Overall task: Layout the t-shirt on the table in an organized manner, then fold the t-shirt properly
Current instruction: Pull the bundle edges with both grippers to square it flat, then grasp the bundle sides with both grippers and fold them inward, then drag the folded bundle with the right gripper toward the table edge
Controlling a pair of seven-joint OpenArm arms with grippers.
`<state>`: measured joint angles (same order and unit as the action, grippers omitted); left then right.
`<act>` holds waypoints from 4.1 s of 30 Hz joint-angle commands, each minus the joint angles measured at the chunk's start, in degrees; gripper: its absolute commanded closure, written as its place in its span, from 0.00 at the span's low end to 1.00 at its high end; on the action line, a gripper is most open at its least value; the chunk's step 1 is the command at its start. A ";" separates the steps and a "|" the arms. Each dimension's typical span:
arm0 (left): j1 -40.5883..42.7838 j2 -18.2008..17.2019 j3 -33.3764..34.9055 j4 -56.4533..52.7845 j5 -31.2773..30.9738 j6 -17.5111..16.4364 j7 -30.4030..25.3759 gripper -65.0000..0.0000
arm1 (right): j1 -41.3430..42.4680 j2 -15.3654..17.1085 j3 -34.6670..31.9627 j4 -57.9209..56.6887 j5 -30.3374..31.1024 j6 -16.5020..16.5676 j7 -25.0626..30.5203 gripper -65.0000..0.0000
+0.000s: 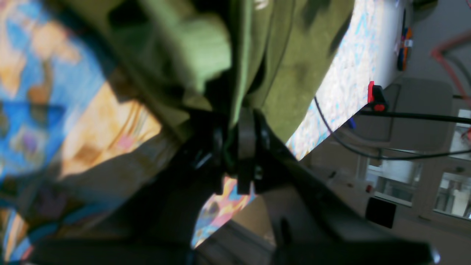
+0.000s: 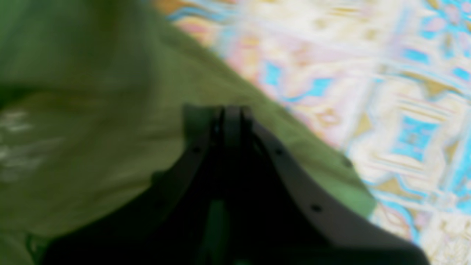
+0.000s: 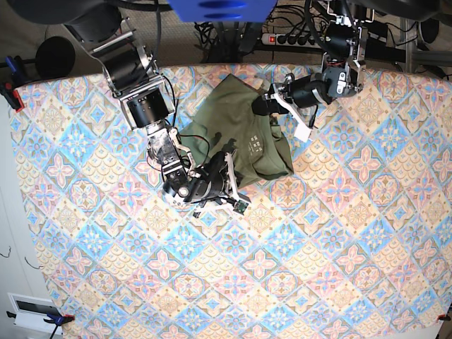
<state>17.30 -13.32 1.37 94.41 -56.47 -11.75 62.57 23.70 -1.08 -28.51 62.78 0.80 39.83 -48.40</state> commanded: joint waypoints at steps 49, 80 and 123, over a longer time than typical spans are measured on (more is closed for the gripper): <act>7.10 -1.14 -24.97 14.38 -11.62 -0.34 2.53 0.66 | -2.30 1.92 10.71 11.63 0.39 0.17 -1.75 1.00; -7.32 -1.58 -6.68 -4.17 5.17 -0.25 -0.10 1.00 | -9.77 9.65 3.50 15.94 0.30 0.17 -7.20 1.00; -21.83 2.38 -13.45 -12.70 6.31 -0.08 -12.94 1.00 | -31.31 -7.92 13.96 48.03 7.86 0.17 -10.37 1.00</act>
<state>-3.86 -10.02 -11.57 80.93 -49.98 -11.64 50.13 -8.16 -8.91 -14.61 110.37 8.27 39.88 -59.27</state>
